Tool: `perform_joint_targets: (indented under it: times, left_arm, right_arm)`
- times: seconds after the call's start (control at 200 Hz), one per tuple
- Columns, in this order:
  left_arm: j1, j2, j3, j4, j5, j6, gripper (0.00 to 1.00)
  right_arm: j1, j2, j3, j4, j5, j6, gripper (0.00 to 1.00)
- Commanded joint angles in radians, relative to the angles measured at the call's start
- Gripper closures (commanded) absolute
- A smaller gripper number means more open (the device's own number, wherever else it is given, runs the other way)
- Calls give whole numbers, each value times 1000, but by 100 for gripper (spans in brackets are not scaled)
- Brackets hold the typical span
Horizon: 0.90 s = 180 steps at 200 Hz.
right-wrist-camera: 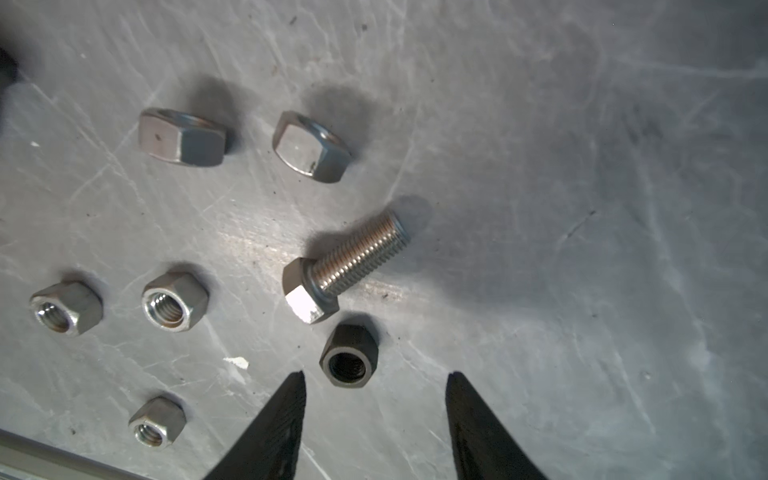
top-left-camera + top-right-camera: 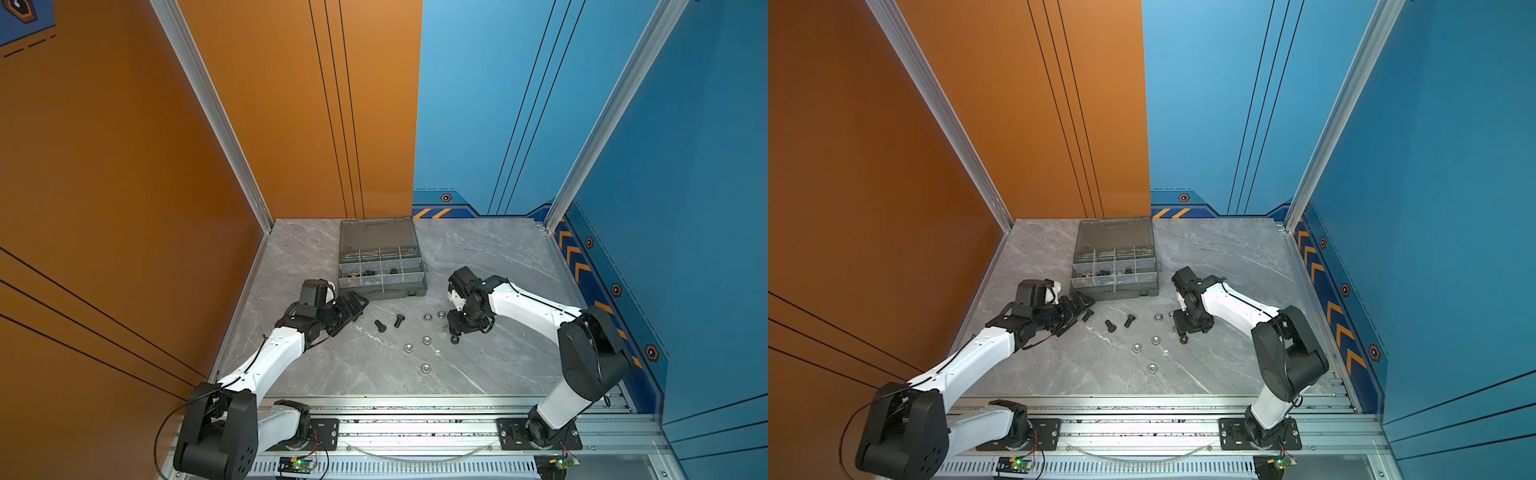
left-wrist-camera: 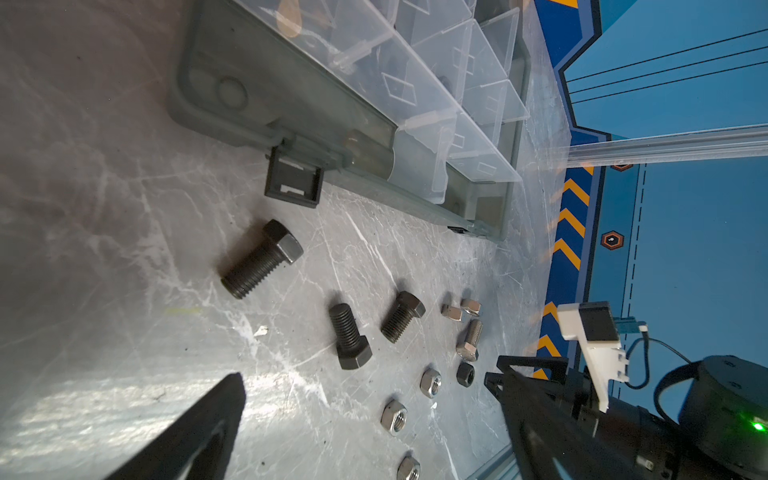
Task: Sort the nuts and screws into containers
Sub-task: 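Move the right gripper back over another black hex nut in the pile, then lower the right gripper around the black hex nut and close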
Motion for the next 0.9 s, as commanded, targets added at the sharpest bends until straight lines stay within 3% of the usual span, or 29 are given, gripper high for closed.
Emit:
perform_joint_targets:
  times: [0.0,0.521,0.896]
  left_arm:
    - [3,-17,-6,-23,6,8,2]
    - [3,-18,-7,-27,5,8,2]
    - [6,-33,-13,-26,3,7,2]
  right_arm:
    - [10,2,-18,12,-7,38,44]
    - [85,-2,-87,79,96,263,43]
    - [90,3,-110,127,104,312,44]
